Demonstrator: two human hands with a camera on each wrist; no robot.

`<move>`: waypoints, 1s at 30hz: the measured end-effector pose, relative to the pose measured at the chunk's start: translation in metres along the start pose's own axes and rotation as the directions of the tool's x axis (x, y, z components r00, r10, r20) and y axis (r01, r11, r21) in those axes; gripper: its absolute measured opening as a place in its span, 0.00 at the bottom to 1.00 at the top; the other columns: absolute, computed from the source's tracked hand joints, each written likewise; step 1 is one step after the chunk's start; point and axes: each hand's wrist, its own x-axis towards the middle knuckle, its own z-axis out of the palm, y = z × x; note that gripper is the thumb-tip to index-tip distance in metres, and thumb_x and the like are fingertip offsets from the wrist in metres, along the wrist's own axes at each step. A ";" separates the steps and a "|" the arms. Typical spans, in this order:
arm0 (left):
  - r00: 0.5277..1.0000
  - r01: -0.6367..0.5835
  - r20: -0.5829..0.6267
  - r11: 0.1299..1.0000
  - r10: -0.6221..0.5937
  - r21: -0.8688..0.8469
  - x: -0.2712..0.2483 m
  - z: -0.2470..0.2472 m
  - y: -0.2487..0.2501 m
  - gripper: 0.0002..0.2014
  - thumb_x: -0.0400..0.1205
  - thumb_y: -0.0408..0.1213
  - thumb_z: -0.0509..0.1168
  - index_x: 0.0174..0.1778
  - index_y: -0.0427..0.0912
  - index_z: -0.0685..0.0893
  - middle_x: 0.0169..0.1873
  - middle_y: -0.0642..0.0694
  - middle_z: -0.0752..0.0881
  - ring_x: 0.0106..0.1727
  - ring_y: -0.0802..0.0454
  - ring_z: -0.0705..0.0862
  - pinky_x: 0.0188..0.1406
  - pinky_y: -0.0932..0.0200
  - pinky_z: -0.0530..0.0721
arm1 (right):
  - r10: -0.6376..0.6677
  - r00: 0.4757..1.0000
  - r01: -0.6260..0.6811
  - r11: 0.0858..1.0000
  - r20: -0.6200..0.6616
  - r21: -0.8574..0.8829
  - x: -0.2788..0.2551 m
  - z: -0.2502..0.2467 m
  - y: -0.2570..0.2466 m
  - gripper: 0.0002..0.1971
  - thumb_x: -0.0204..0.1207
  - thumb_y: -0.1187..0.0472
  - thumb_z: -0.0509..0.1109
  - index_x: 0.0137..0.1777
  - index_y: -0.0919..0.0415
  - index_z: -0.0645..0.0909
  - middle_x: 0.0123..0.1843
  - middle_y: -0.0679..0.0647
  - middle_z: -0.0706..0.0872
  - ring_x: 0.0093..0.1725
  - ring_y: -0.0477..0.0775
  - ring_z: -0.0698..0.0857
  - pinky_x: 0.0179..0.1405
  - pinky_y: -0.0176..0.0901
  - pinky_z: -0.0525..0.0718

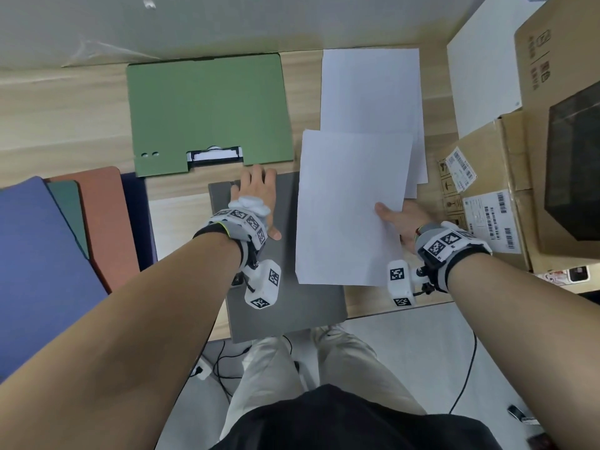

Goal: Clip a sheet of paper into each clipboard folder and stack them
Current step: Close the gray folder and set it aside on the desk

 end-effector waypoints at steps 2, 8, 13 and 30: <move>1.000 -0.019 0.003 1.000 0.019 -0.006 0.000 0.000 0.000 0.58 0.49 0.56 0.88 0.72 0.44 0.66 0.66 0.43 0.68 0.65 0.42 0.69 0.59 0.44 0.79 | -0.002 1.000 0.002 1.000 -0.003 -0.002 0.001 0.000 0.000 0.23 0.77 0.48 0.73 0.69 0.58 0.80 0.65 0.52 0.86 0.65 0.58 0.83 0.71 0.57 0.78; 1.000 -0.010 0.001 1.000 0.010 -0.010 0.000 0.001 -0.001 0.61 0.49 0.58 0.88 0.74 0.45 0.64 0.66 0.43 0.68 0.65 0.42 0.70 0.60 0.43 0.79 | -0.022 1.000 0.021 1.000 0.009 0.022 0.002 -0.001 0.003 0.20 0.79 0.49 0.72 0.68 0.57 0.81 0.66 0.54 0.86 0.65 0.59 0.84 0.70 0.59 0.78; 1.000 -0.001 -0.003 1.000 0.001 0.008 0.000 0.000 0.001 0.60 0.48 0.59 0.88 0.73 0.44 0.66 0.66 0.43 0.68 0.65 0.41 0.71 0.60 0.44 0.79 | -0.007 1.000 0.007 0.999 -0.004 0.046 0.005 -0.006 0.011 0.21 0.76 0.47 0.74 0.65 0.56 0.82 0.63 0.53 0.87 0.63 0.60 0.85 0.69 0.62 0.79; 1.000 0.000 0.001 0.997 0.000 0.076 0.003 -0.003 0.006 0.60 0.48 0.60 0.87 0.71 0.40 0.65 0.63 0.43 0.69 0.66 0.42 0.71 0.61 0.45 0.78 | -0.004 0.999 0.009 0.993 -0.046 0.115 0.008 -0.024 0.037 0.15 0.77 0.51 0.74 0.60 0.55 0.84 0.57 0.52 0.88 0.60 0.59 0.86 0.68 0.59 0.81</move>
